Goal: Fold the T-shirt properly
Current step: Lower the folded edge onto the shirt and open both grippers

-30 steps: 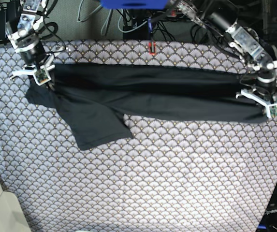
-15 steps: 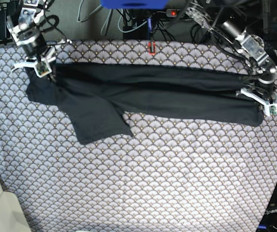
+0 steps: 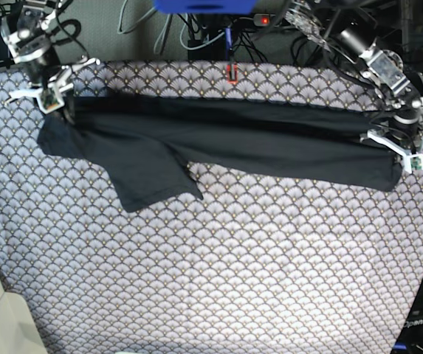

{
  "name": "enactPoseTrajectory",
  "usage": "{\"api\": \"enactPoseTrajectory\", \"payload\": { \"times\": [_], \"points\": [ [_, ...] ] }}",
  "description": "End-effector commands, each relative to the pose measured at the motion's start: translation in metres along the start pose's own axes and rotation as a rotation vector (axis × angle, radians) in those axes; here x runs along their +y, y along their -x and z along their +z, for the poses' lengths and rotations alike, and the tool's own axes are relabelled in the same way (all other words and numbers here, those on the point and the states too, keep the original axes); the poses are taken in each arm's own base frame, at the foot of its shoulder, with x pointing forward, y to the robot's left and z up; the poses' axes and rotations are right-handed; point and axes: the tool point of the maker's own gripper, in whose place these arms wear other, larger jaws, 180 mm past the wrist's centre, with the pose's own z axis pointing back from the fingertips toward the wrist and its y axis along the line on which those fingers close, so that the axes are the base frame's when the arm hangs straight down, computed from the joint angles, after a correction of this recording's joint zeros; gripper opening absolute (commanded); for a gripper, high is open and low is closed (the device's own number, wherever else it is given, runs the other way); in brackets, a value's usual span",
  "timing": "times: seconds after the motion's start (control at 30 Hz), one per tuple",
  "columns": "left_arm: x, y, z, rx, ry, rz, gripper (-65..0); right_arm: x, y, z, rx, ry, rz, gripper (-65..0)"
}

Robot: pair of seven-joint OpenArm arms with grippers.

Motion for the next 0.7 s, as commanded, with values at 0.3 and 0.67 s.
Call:
{"api": "enactPoseTrajectory", "payload": {
  "times": [0.3, 0.67],
  "points": [
    [0.014, -0.011, 0.004, -0.038, -0.034, -0.016, -65.0, 0.007, 0.012, 0.015, 0.0, -0.01, -0.025, -64.4],
    [0.02, -0.002, 0.007, -0.013, -0.037, -0.048, -65.0, 0.0, 0.008, 0.0, -0.018, 0.006, -0.034, -64.1]
  ]
}}
